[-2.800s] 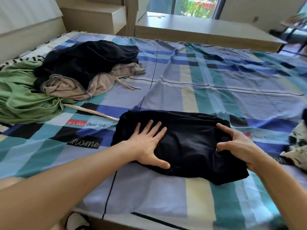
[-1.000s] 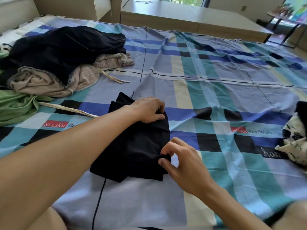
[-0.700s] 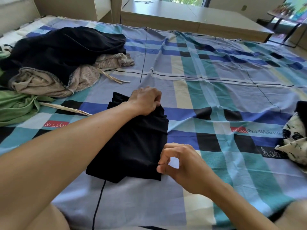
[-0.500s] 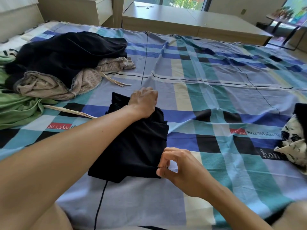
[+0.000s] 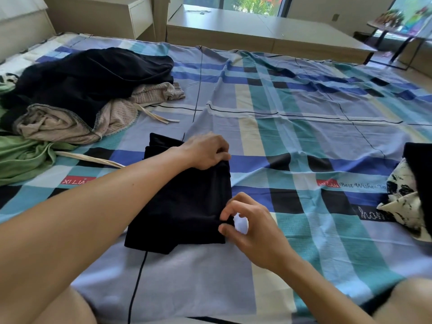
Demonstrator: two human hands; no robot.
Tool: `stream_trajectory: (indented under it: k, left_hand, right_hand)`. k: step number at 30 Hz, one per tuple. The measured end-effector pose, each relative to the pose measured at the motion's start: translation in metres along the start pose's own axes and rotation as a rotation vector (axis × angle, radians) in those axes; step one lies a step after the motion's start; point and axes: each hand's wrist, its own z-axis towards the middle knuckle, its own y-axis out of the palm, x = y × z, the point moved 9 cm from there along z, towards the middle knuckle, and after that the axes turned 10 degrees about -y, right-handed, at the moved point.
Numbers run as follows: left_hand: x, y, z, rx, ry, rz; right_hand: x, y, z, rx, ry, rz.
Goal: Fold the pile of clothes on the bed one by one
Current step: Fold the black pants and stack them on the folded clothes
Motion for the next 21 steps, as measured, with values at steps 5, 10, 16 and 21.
stream_trajectory:
  k: [5, 10, 16, 21]
  left_hand:
    - [-0.015, -0.015, 0.006, 0.153, -0.127, 0.002]
    - [-0.031, -0.025, 0.005, 0.216, -0.236, 0.047]
    - [-0.027, -0.036, 0.001, 0.290, -0.294, 0.126]
    - [-0.026, -0.010, 0.006, 0.017, -0.260, 0.053]
  right_hand:
    - [-0.004, -0.001, 0.005, 0.012, -0.069, -0.021]
    - [-0.011, 0.006, 0.006, -0.164, -0.060, 0.112]
    - [-0.010, -0.006, 0.006, -0.152, -0.047, 0.135]
    - [-0.002, 0.006, 0.001, -0.091, -0.067, -0.042]
